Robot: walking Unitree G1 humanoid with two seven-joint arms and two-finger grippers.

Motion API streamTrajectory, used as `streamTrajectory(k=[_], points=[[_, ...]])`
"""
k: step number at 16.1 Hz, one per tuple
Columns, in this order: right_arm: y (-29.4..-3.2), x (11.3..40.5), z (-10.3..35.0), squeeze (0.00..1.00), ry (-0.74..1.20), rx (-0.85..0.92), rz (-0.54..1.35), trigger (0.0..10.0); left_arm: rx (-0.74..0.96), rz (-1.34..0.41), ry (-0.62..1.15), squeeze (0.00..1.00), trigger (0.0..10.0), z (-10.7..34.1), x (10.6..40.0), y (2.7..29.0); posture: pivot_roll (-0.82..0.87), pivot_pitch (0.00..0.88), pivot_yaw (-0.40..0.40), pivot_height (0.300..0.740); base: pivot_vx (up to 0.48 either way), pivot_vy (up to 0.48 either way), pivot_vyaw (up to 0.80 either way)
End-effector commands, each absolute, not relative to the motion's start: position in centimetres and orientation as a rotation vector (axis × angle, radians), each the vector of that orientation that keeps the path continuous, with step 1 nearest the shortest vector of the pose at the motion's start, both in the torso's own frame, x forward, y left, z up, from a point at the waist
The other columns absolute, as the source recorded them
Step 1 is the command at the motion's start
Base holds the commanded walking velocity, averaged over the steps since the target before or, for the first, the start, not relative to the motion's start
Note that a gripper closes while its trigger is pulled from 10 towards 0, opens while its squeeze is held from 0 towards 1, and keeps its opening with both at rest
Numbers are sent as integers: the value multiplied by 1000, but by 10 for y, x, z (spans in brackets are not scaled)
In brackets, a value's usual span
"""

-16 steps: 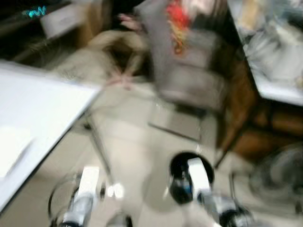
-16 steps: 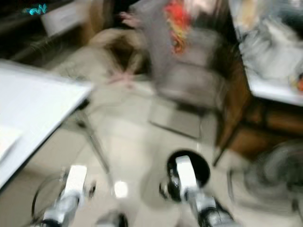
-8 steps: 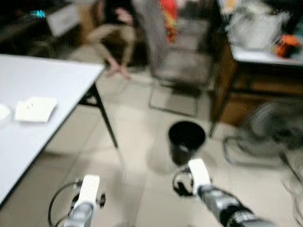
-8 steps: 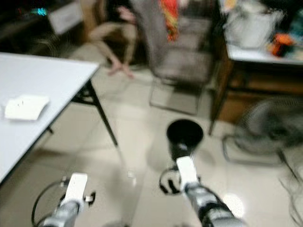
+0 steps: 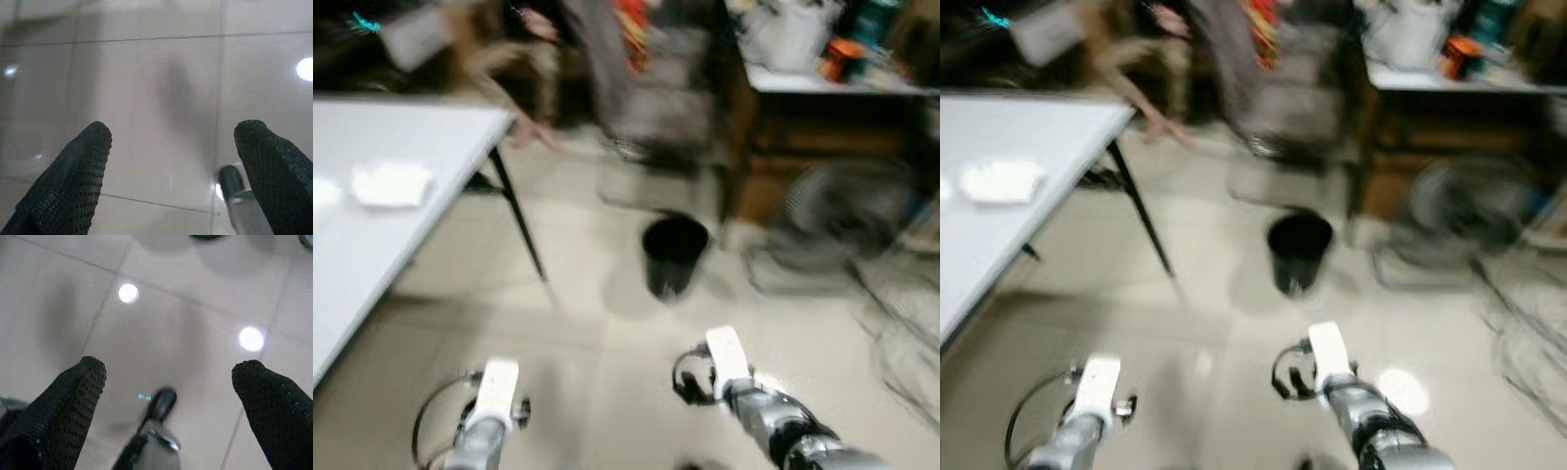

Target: Picking trash to rubbish bin

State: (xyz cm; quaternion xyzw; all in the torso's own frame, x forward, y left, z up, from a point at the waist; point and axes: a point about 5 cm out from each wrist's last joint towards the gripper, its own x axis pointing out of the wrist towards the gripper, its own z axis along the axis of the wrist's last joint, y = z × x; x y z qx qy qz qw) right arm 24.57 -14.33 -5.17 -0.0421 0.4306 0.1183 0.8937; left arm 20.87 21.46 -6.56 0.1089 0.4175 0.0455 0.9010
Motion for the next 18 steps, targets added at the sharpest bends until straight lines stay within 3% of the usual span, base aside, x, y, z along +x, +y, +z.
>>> streamTrajectory(k=[1,9,18], points=[[-138,249,-50,0,883,-91,260,10000,237,106,858,0,10000,-65,209,218,-23,47,43,740,0,0,0],[-144,251,-48,0,894,-146,289,10000,161,121,844,0,10000,-65,212,209,0,39,-37,740,0,0,0],[-144,261,-41,0,869,-104,247,10000,141,132,836,0,10000,-61,219,210,5,0,-24,740,0,0,0]])
